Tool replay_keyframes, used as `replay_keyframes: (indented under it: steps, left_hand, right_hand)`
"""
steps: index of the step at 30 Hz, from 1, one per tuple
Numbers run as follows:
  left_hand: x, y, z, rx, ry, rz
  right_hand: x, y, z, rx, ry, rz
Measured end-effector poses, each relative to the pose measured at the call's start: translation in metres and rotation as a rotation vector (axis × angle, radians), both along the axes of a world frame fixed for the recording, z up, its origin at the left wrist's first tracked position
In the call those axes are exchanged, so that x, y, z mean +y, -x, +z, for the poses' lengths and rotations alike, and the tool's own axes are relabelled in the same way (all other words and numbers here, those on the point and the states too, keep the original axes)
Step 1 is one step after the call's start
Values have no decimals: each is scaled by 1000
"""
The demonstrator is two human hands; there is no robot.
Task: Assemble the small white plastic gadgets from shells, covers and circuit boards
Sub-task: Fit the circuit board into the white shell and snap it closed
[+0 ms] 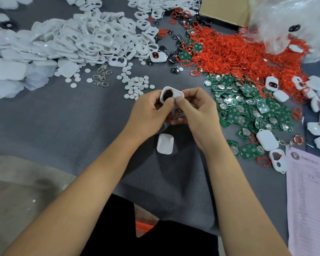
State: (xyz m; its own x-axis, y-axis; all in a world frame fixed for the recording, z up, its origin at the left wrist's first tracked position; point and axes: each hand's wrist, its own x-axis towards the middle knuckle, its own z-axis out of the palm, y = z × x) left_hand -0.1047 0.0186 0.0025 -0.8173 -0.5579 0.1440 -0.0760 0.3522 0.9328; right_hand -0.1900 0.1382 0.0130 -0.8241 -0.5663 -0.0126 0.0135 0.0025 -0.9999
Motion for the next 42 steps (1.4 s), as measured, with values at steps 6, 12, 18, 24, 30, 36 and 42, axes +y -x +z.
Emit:
replay_keyframes:
  steps: [6, 12, 18, 24, 30, 36, 42]
  left_hand:
    - [0, 0, 0, -35, 47, 6]
    - [2, -1, 3, 18, -181, 40]
    - [1, -1, 7, 51, -302, -9]
    - [0, -2, 5, 38, -250, 3]
    - [0, 0, 2, 44, -243, 26]
    - [0, 3, -2, 82, -281, 11]
    - [2, 2, 0, 117, -320, -8]
  right_hand:
    - [2, 2, -1, 97, -50, -8]
    - [2, 6, -3, 743, -213, -161]
    - [2, 7, -6, 893, -193, -158]
    - [3, 6, -5, 943, -239, -116]
    - [2, 7, -3, 762, -176, -109]
    - [7, 11, 3, 276, -95, -151]
    - [6, 9, 5, 152, -7, -122]
